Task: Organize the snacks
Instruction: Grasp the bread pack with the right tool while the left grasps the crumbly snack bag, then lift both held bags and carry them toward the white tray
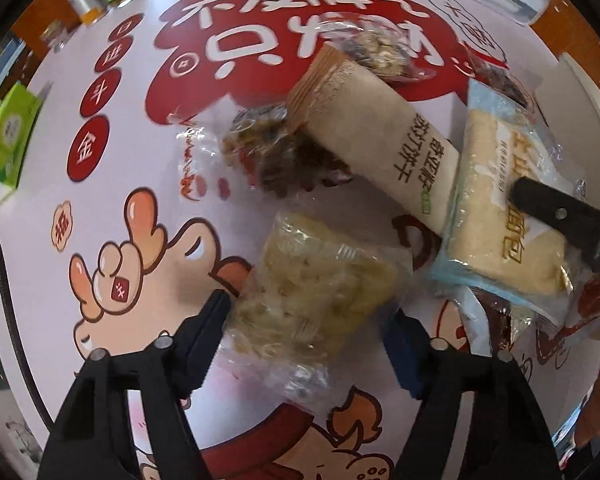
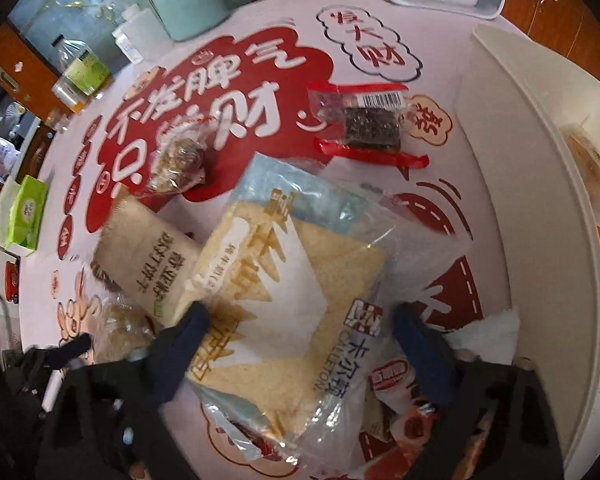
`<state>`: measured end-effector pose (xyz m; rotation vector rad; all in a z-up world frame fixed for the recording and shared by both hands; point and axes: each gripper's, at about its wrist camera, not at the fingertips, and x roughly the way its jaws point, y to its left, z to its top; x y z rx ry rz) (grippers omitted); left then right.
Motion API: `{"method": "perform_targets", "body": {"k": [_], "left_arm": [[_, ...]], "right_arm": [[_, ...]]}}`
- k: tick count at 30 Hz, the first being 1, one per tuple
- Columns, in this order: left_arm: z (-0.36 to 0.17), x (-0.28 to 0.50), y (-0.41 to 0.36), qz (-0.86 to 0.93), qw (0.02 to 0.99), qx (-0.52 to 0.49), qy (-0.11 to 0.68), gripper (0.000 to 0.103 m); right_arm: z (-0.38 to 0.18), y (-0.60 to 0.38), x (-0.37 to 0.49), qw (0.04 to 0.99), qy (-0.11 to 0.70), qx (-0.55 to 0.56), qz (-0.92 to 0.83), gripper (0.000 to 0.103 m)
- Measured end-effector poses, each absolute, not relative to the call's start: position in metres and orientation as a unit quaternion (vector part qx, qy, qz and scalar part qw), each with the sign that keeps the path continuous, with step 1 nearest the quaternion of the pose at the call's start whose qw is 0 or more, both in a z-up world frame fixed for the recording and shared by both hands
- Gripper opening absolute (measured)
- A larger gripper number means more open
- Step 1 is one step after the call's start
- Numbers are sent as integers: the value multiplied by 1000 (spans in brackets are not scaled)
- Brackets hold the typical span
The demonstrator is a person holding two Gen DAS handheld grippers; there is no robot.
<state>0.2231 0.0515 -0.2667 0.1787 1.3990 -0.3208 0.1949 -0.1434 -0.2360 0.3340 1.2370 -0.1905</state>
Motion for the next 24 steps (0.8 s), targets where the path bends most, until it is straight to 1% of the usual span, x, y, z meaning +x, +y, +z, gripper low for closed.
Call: {"method": "perform_targets", "body": {"k": [1,2,3,4,7,13,24], "left_arm": [[-267,223,55,-148,751,75,639,68],[-267,222,56,-146,752,72,639,68],[-266,221,58,-141,754,69,638,66],[-265,220,60,-138,755,67,637,65],[-256,215,69,-128,763,57,631,64],[-211,199,79,-126,788,37,601,64],[-133,162,66,-158,824,20,544,64]], "right_arm": [[-233,-144,193,802,569,155,-90,59],[-229,-145,191,808,560,159,-86,54],[-226,-146,190,812,555,159,-85,43],[-225,-147,190,815,551,160,-82,37],[-221,-150,187,821,543,161,-70,30],[-199,-144,177,839,519,152,-54,22],[-136,-127,130,876,464,127,-16,21]]}}
